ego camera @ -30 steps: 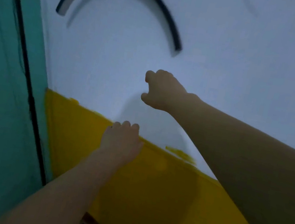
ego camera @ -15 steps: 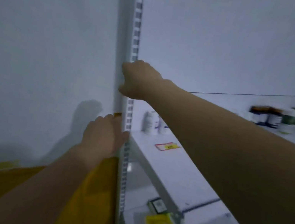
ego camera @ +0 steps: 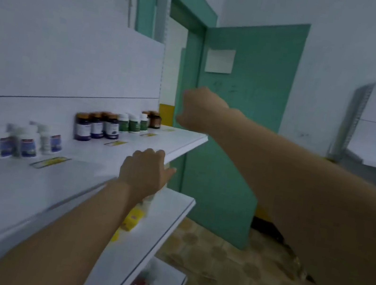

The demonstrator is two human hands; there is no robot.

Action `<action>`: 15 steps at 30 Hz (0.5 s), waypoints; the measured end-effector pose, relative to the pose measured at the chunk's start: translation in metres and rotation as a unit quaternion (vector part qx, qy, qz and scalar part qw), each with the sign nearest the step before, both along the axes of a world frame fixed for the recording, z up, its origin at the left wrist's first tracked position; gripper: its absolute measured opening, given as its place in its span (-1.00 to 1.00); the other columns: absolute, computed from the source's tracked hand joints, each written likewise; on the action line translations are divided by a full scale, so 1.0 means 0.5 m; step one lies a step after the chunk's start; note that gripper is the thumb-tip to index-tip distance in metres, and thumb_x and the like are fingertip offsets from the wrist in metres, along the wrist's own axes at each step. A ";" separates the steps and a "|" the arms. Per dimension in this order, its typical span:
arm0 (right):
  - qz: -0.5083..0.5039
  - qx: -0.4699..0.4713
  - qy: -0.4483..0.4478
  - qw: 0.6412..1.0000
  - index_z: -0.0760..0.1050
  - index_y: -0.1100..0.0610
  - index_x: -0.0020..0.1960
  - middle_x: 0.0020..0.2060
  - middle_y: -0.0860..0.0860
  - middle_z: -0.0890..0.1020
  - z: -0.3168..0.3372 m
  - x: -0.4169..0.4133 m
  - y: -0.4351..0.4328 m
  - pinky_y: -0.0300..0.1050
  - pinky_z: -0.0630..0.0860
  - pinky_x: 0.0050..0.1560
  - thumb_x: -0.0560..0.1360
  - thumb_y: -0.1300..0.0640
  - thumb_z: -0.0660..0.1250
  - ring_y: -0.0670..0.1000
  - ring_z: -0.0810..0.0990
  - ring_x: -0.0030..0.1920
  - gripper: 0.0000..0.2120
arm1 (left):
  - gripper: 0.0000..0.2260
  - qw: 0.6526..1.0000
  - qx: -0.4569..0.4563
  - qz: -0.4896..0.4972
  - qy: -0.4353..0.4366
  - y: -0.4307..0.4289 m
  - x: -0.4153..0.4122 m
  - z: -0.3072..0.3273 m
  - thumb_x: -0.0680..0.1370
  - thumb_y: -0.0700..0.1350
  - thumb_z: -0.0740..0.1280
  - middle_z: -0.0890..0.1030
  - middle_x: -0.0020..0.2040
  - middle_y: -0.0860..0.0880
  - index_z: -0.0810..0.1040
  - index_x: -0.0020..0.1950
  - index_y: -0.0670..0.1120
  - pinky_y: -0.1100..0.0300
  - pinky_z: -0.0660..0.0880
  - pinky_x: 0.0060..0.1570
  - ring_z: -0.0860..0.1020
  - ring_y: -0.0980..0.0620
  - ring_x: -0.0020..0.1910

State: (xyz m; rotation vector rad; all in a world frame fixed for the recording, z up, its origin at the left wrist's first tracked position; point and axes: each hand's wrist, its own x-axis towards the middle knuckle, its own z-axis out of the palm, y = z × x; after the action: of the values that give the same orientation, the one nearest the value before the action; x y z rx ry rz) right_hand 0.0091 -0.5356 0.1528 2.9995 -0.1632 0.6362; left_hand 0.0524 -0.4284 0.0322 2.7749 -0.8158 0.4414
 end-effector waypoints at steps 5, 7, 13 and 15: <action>-0.066 0.026 0.005 0.997 0.45 0.21 -0.02 0.01 0.15 0.56 -0.025 0.062 -0.249 -0.22 0.24 -0.44 0.53 0.18 0.20 0.02 0.37 -0.30 -0.88 | -0.55 0.998 0.047 -0.035 -0.010 -0.249 0.084 -0.010 0.59 0.18 0.13 0.50 0.17 -0.15 0.41 0.26 -0.15 0.04 0.43 0.09 0.47 -0.15 0.15; -0.078 0.035 0.004 0.996 0.48 0.24 0.12 0.05 0.13 0.56 -0.040 0.107 -0.322 -0.23 0.25 -0.43 0.53 0.17 0.20 0.03 0.38 -0.28 -0.78 | -0.53 0.997 0.061 -0.046 -0.014 -0.329 0.135 -0.010 0.60 0.18 0.11 0.48 0.21 -0.15 0.38 0.31 -0.16 0.03 0.42 0.12 0.45 -0.15 0.19; -0.079 0.017 -0.005 0.997 0.47 0.22 0.12 0.02 0.12 0.55 -0.054 0.292 -0.486 -0.19 0.28 -0.40 0.54 0.14 0.21 0.08 0.43 -0.17 -0.78 | -0.52 0.997 0.063 -0.041 -0.033 -0.500 0.316 -0.009 0.61 0.18 0.08 0.44 0.28 -0.14 0.31 0.37 -0.13 0.05 0.38 0.13 0.42 -0.14 0.22; -0.062 0.010 -0.005 0.998 0.46 0.22 0.07 0.02 0.13 0.55 -0.044 0.368 -0.514 -0.19 0.32 -0.36 0.53 0.14 0.21 0.10 0.45 -0.16 -0.81 | -0.53 0.997 0.061 -0.027 -0.032 -0.528 0.383 -0.001 0.61 0.18 0.07 0.43 0.29 -0.14 0.32 0.37 -0.12 0.05 0.37 0.12 0.41 -0.15 0.23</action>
State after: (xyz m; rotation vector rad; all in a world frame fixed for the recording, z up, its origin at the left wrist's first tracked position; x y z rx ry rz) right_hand 0.1929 -0.7925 0.1308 2.9761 -0.3541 0.6400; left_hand 0.2439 -0.6923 0.0318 2.8550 -0.9603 0.4894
